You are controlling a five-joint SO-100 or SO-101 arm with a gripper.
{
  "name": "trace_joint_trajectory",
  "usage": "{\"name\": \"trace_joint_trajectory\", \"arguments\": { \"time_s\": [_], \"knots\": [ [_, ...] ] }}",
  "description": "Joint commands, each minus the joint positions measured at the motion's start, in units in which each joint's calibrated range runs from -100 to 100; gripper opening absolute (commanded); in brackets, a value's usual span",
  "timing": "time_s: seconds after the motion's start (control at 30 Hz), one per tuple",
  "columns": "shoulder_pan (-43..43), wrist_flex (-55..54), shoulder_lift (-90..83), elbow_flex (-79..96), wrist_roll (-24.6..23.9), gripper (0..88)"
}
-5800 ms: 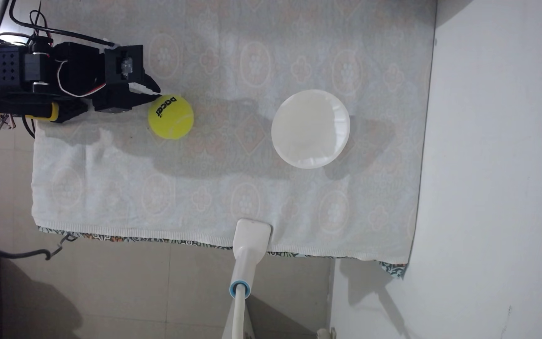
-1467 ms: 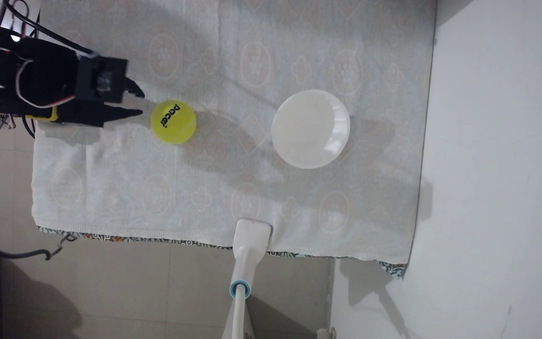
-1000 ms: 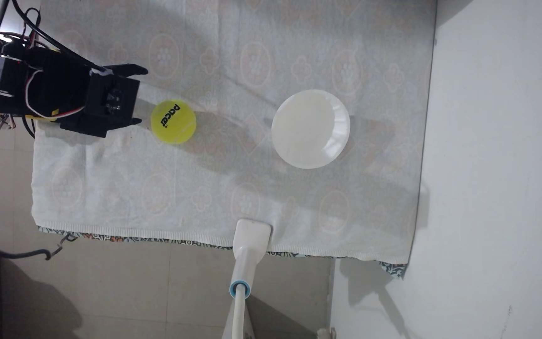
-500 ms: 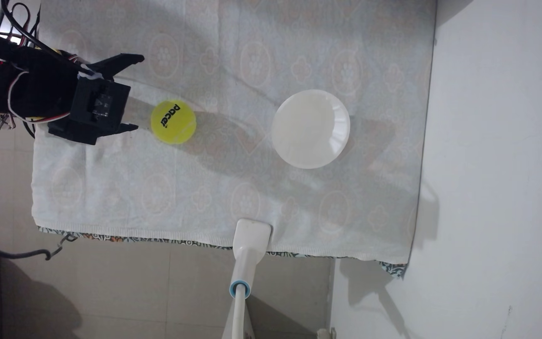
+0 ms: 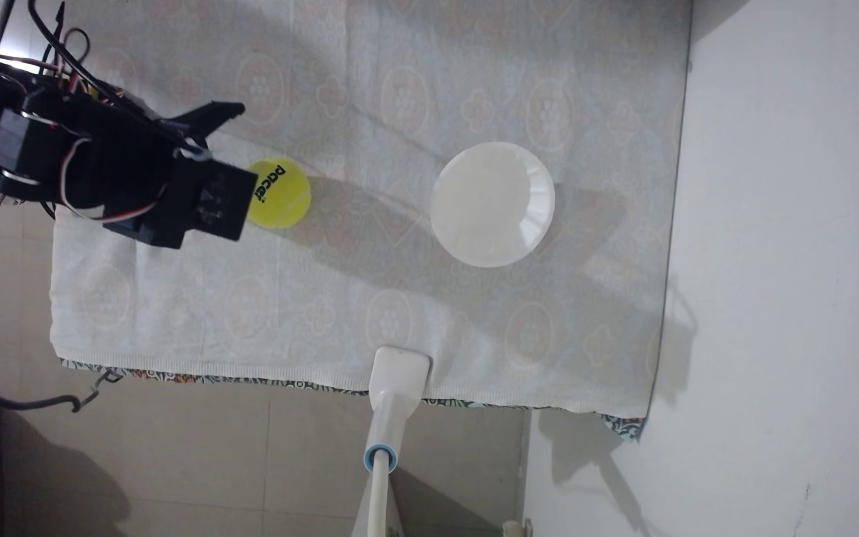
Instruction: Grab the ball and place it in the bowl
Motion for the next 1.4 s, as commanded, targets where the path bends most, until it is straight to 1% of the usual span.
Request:
{"name": "trace_joint_trajectory", "arguments": {
  "time_s": [0.0, 0.27, 0.67, 1.23, 1.37],
  "knots": [
    [2.6, -2.6, 2.2, -0.2, 0.0, 43.9],
    [6.0, -7.4, 7.0, 3.8, 0.5, 43.5],
    [4.5, -11.4, 8.9, 8.6, 0.3, 42.6],
    [5.8, -21.5, 18.0, 10.5, 0.0, 42.7],
    [6.2, -21.9, 18.2, 10.9, 0.3, 42.8]
  ]
}}
